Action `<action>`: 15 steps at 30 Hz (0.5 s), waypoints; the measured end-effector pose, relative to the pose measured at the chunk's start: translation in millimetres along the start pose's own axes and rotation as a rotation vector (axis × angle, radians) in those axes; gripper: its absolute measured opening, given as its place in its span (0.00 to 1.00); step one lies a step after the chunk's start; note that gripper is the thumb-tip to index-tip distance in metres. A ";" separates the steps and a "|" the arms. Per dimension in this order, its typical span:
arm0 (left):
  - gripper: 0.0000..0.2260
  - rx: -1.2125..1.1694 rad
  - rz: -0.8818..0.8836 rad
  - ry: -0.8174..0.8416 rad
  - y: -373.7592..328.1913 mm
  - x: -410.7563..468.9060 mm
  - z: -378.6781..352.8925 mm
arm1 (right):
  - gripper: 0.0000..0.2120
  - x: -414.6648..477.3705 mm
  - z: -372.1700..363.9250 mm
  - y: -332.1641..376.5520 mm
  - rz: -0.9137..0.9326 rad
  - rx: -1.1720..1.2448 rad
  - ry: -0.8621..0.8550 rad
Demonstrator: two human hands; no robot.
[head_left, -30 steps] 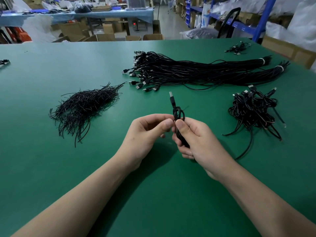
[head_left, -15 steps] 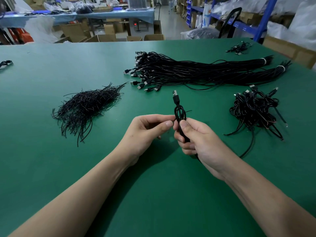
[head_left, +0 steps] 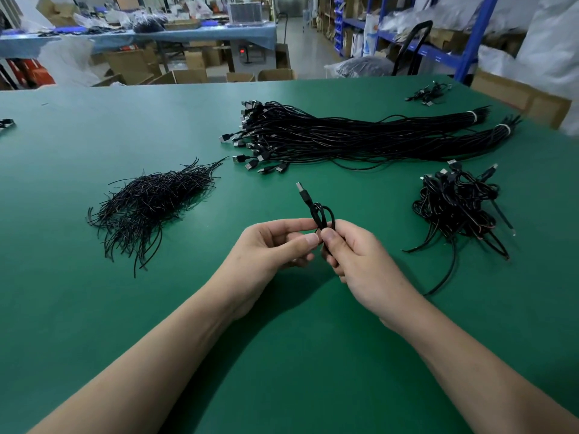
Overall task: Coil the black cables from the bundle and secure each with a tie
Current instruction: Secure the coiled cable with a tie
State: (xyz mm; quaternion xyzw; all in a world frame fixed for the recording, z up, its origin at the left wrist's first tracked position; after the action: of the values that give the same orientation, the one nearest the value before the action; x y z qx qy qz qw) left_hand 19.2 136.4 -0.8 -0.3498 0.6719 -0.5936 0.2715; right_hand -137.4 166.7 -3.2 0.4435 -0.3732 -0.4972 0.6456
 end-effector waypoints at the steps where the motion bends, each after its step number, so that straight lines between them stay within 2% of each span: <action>1: 0.11 -0.049 0.013 0.021 0.2 0.0 0.0 | 0.11 -0.2 0.1 -0.1 0.007 0.004 0.000; 5: 0.12 -0.180 0.051 0.052 -0.8 -0.6 3.9 | 0.12 0.3 1.1 1.2 0.042 0.056 -0.002; 10: 0.11 -0.087 0.032 0.033 -2.6 -1.8 3.7 | 0.13 0.2 -0.2 4.0 0.074 0.226 0.056; 15: 0.10 -0.060 0.014 0.013 -3.7 -0.5 4.6 | 0.13 -0.2 -2.0 4.2 0.088 0.251 0.103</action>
State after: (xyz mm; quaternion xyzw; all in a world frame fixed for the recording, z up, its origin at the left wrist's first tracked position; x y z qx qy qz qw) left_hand 23.6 133.9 2.1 -0.3495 0.6934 -0.5737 0.2608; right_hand -134.2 167.7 0.1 0.5291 -0.4178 -0.3945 0.6244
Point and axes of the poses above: each hand's wrist, its own x-axis towards the middle knuckle, its own z-axis out of the back of the hand, y = z × x, the point moved 3 cm from there along x, towards the middle knuckle, and after that the axes turned 12 degrees about y, right-handed, at the moved point
